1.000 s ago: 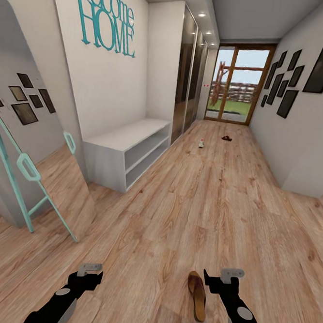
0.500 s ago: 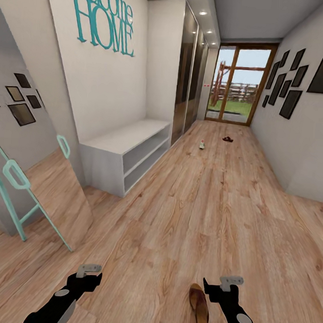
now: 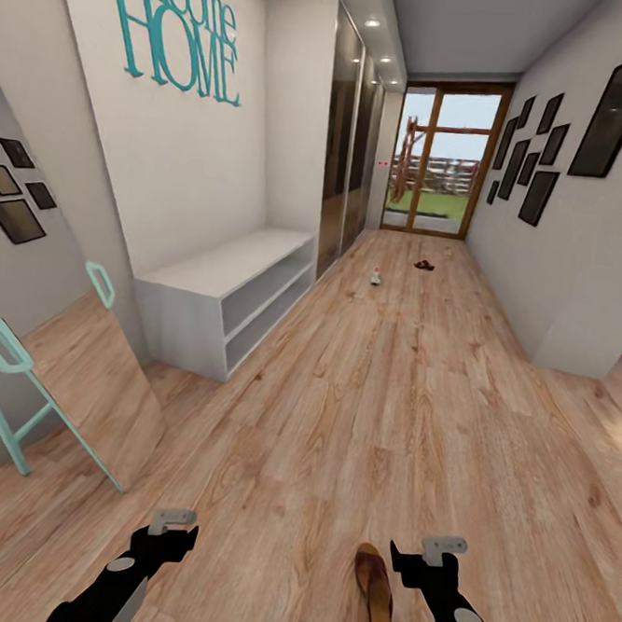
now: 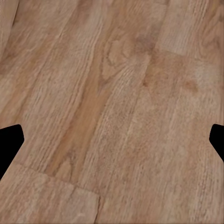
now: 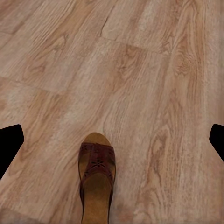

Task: Pick up the two gym shoes and the two sandals from the corridor floor and place them onto the hallstand (shoe rack) in the corridor, making sure they are on the rack and not on the floor. Arrange them so the two gym shoes are next to each other and the two sandals are next to each other.

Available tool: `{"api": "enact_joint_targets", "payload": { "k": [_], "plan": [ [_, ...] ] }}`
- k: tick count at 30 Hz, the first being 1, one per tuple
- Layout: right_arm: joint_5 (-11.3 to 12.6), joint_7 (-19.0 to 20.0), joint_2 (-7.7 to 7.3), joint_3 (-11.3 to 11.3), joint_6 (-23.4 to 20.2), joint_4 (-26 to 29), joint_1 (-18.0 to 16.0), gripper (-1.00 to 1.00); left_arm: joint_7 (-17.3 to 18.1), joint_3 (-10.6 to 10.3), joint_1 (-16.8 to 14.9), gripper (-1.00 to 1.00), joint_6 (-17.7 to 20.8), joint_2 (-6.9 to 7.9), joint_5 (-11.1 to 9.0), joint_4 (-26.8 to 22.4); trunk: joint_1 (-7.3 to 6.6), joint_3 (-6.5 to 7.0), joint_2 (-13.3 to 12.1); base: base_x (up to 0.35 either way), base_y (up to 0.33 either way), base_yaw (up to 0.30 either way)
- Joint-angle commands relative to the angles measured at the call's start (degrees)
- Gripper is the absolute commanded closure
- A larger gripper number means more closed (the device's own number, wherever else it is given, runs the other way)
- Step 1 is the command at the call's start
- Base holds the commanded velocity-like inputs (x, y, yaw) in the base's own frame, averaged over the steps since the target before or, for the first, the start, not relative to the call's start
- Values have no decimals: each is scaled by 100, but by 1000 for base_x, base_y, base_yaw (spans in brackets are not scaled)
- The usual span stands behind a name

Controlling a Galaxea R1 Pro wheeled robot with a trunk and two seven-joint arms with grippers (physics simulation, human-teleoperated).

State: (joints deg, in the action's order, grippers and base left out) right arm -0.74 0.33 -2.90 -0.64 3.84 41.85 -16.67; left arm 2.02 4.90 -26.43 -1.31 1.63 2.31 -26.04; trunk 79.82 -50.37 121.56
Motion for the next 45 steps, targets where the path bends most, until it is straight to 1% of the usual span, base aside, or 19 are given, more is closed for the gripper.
{"api": "enact_joint_targets", "payload": {
  "k": [1, 11, 15, 18, 19, 21, 22, 24, 32, 45],
  "plan": [
    [-7, 3, -2, -6, 17, -5, -3, -100, 22, 30, -1, -100, -15, -4, 24, -5, -1, -5, 2, 3, 0, -47],
    [-4, -5, 2, -3, 20, -5, -3, -100, 51, 25, -16, -100, 16, 7, 24, -60, -1, -6, 2, 1, 0, -17],
    [-1, -10, 5, 0, 19, -8, -3, -100, 159, 27, -49, -100, 46, 5, 24, -65, 87, -79, 162, 0, 0, -3],
    [1, -12, 7, 1, 17, -7, -3, -100, 304, 28, -67, -100, 58, 15, 26, -69, 153, -141, 283, 0, 0, -1],
    [3, -14, 8, 9, 14, -7, -5, -100, 539, 34, -89, -100, 69, 27, 30, -77, 175, -166, 323, 0, 0, 0],
    [6, -16, 9, 13, 13, -5, -4, -100, 646, 35, -117, -100, 72, 35, 33, -80, 219, -217, 403, 0, 0, 0],
    [9, -15, 9, 19, 12, 0, -5, -100, 760, 36, -171, -100, 75, 41, 37, -83, 241, -243, 443, 0, 0, 0],
    [11, -15, 9, 28, 12, 4, -7, -100, 815, 37, -236, -100, 77, 35, 39, -84, 285, -296, 523, 0, 0, 0],
    [12, -20, 9, 36, 12, 6, -5, -100, 872, 35, -392, -100, 81, -1, 31, -85, 460, -512, 844, 0, 0, 0],
    [17, -24, 9, 54, 11, 5, -9, -100, 904, 37, -432, -100, 78, -23, 24, -85, 746, -864, 1366, 0, 0, 0]
  ]
}}
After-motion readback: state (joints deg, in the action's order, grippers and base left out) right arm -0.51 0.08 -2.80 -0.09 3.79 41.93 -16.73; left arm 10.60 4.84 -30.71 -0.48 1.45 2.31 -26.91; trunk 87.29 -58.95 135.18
